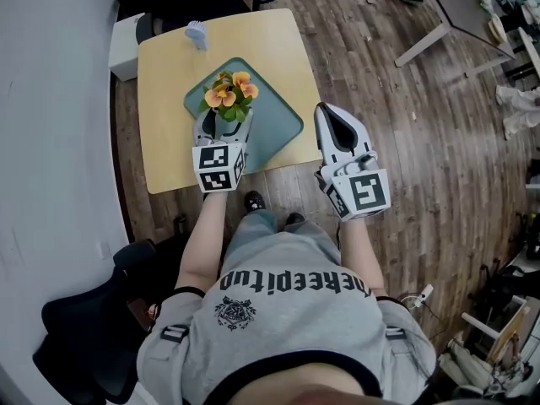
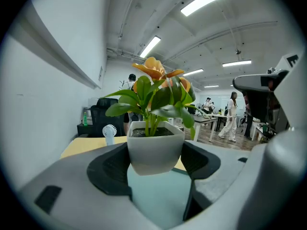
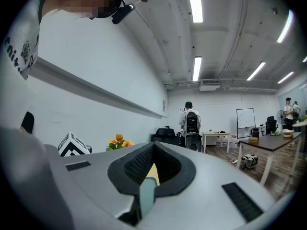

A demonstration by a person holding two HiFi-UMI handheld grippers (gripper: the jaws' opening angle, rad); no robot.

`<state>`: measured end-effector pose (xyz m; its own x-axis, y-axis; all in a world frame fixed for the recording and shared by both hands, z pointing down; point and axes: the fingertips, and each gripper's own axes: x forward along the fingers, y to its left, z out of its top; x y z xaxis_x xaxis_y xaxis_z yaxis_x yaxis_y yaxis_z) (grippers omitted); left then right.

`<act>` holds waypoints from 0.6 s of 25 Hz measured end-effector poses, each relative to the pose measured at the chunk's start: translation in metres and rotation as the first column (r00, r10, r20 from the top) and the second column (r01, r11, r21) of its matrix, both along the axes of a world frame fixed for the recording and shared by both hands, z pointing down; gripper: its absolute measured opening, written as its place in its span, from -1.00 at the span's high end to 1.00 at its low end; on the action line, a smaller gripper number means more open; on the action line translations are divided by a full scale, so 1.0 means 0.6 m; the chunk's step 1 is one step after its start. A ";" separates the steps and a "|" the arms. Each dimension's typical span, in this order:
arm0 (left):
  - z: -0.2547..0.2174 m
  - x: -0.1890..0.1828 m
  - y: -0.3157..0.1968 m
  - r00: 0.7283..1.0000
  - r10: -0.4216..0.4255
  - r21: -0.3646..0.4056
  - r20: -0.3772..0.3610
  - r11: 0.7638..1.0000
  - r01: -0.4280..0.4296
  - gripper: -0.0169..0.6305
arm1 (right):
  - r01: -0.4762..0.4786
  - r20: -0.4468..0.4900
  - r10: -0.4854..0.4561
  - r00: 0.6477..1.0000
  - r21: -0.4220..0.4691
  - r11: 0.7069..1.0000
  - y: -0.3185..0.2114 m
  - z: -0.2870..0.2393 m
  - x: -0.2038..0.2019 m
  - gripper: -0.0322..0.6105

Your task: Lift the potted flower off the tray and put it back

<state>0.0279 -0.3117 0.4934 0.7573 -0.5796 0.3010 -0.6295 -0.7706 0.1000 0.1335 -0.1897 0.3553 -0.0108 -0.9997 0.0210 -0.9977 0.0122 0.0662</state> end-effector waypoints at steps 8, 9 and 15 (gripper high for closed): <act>0.069 0.015 -0.020 0.998 0.034 -0.041 0.053 0.999 -0.032 -0.09 | -0.035 0.006 0.035 0.999 -0.025 0.999 -0.012 0.014 0.006 0.89; 0.077 0.016 -0.023 0.997 0.039 -0.046 0.061 0.998 -0.036 -0.09 | -0.039 0.006 0.039 0.999 -0.028 0.999 -0.013 0.016 0.004 0.89; 0.122 0.028 -0.037 0.994 0.065 -0.088 0.084 0.994 -0.057 -0.09 | -0.063 -0.003 0.063 0.998 -0.050 0.997 -0.019 0.025 0.005 0.89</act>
<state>0.0444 -0.3337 0.5667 0.7594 -0.5024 0.4135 -0.5906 -0.7988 0.1142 0.1366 -0.2011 0.3701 0.0523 -0.9961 0.0710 -0.9965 -0.0474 0.0690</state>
